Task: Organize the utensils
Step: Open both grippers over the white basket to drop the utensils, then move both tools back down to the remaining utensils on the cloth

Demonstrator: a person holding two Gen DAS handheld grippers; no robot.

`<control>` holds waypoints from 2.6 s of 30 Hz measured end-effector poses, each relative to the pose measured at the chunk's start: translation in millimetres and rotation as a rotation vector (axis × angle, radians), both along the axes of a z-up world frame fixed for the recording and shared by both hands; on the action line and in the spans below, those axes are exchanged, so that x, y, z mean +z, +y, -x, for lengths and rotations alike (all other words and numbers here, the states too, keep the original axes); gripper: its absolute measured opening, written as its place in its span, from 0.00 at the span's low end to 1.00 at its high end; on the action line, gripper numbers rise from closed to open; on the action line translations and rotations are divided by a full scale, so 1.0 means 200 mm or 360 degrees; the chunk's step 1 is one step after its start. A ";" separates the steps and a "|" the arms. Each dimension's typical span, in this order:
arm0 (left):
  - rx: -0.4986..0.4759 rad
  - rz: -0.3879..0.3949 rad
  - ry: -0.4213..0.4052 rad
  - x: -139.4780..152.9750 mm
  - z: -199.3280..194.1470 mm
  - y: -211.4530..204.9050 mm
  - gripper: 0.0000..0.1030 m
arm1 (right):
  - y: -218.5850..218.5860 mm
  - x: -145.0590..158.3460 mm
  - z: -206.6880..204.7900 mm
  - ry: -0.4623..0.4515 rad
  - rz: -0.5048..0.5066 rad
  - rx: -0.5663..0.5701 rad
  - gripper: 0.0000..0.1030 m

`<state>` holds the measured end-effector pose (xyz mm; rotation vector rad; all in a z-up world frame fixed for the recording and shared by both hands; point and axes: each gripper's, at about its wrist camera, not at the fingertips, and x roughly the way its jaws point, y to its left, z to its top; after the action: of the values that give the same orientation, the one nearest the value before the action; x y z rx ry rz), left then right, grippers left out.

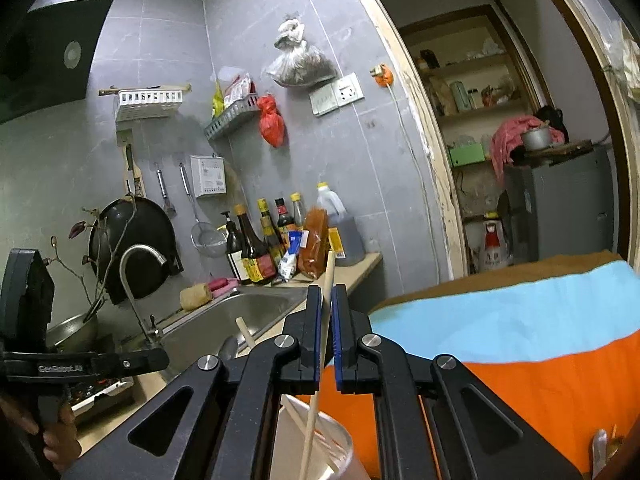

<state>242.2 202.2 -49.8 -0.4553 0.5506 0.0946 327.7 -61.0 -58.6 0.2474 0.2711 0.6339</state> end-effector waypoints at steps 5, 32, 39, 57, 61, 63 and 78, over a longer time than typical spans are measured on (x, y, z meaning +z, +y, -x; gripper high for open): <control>-0.0021 0.0003 -0.0039 0.02 0.01 -0.05 0.49 | -0.05 -0.01 0.03 0.0035 -0.0008 -0.0005 0.13; -0.0325 -0.0223 -0.0445 0.25 -0.11 -0.82 1.00 | -0.86 0.35 0.28 -0.0064 0.0068 -0.0494 0.99; -0.0487 -0.0218 -0.0359 0.13 -0.19 -1.08 1.00 | -1.17 0.19 0.28 0.0119 0.0139 -0.0698 0.99; -0.0600 -0.0020 0.0022 -0.30 -0.44 -1.33 0.99 | -1.51 -0.35 0.06 0.0595 0.0287 -0.0686 0.99; -0.0620 -0.0024 0.0068 -0.36 -0.47 -1.36 0.95 | -1.48 -0.45 -0.02 0.0678 0.0312 -0.0557 0.98; -0.0636 -0.0012 0.0106 -0.39 -0.49 -1.37 0.89 | -1.46 -0.49 -0.05 0.0700 0.0332 -0.0485 0.92; -0.0737 0.0013 0.0349 -0.56 -0.60 -1.49 0.43 | -1.42 -0.69 -0.04 0.0916 0.0274 -0.0246 0.33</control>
<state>361.6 -95.1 -162.8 -0.3174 0.8599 -0.3047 336.5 -344.0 -196.4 0.2783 0.8478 0.3716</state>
